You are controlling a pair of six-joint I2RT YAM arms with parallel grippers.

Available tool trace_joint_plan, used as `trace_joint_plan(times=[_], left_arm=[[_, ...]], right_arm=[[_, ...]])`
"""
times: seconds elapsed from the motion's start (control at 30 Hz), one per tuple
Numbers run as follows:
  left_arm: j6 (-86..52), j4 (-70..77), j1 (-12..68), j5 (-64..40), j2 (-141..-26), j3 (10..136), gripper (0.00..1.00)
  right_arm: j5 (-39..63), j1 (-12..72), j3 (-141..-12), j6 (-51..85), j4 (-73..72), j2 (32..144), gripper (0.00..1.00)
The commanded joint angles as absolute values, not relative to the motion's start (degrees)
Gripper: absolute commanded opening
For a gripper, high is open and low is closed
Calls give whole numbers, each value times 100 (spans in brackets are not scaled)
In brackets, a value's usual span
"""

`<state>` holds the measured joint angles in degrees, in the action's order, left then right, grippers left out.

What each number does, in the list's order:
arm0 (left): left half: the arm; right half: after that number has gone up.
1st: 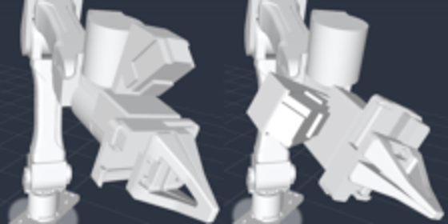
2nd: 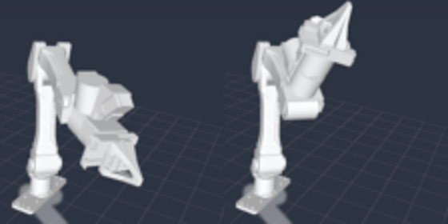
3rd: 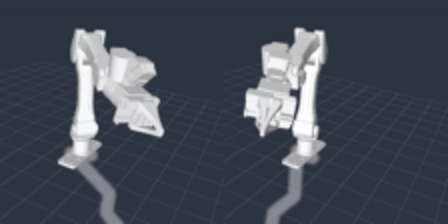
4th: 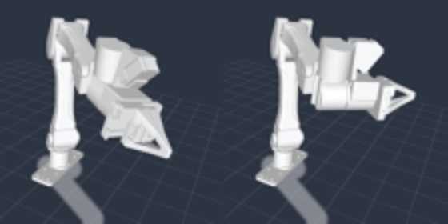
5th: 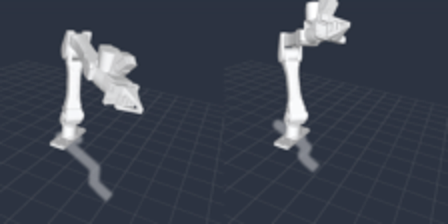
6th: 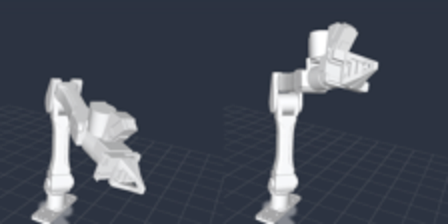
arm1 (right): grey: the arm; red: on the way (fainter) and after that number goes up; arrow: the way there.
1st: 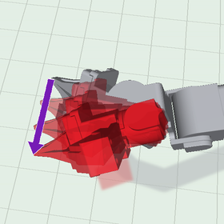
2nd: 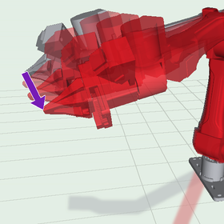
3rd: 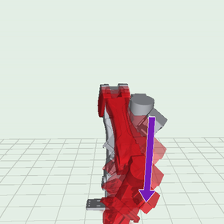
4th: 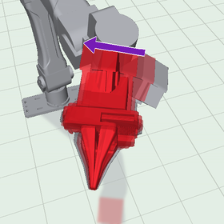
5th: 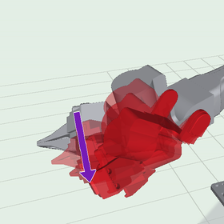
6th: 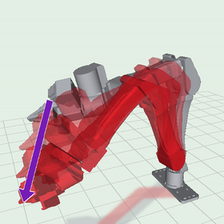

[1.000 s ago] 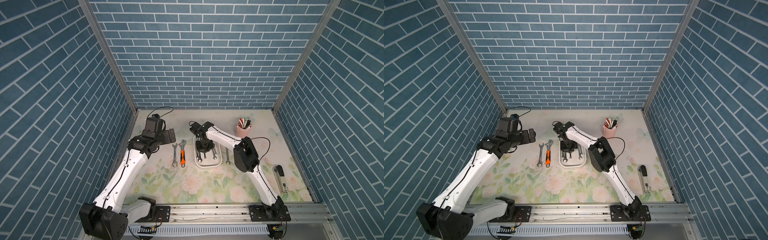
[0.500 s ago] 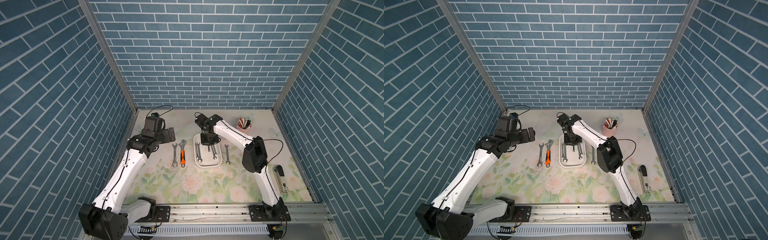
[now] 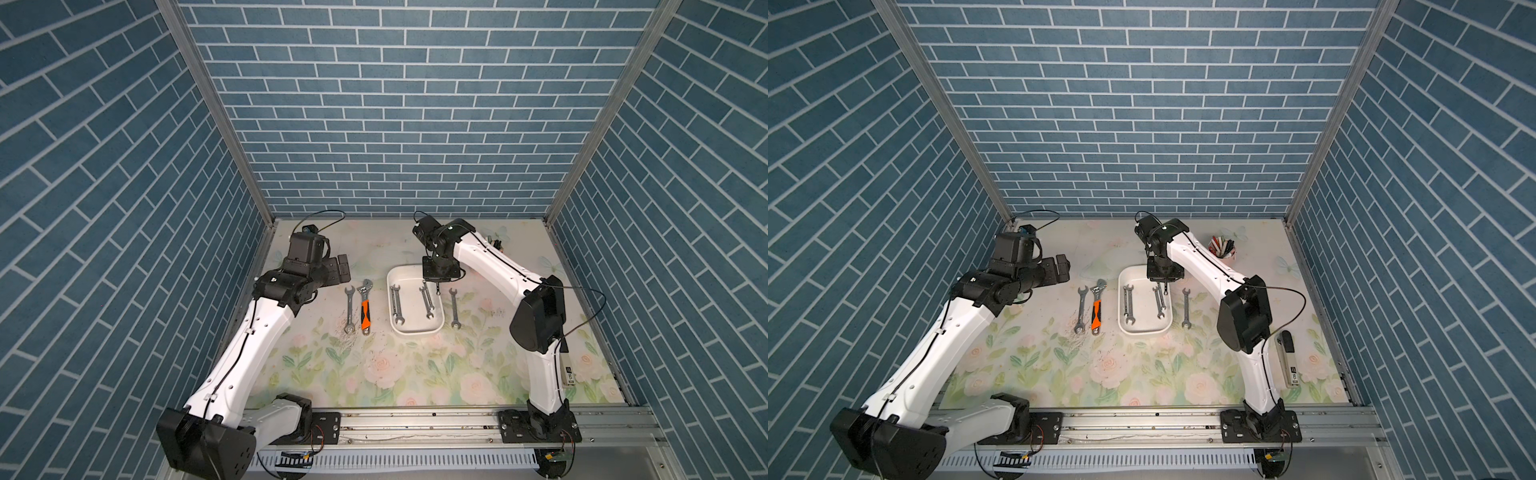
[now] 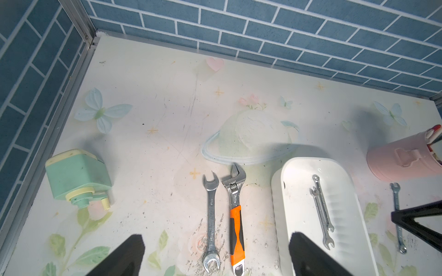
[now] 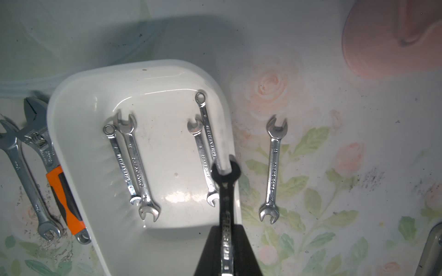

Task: Take out the wrench from the storage box
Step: Place the wrench at the center of the board.

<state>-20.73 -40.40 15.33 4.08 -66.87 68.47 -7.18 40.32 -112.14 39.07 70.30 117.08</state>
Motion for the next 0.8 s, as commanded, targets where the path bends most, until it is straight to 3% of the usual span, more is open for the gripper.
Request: trace_joint_plan(times=[0.0,0.4,0.77], left_arm=[[-2064,-4047,1494,579,-6750,6811,100],[-2548,-3296,1580,-94,-7046,6416,100],[-3007,-3170,2400,369,-7672,6749,100]], right_arm=[[-819,3885,-10664,3695,6868,11345,4],[-420,3190,-8307,3157,5468,10538,3],[-36,2715,-7427,2477,4550,10757,2]])
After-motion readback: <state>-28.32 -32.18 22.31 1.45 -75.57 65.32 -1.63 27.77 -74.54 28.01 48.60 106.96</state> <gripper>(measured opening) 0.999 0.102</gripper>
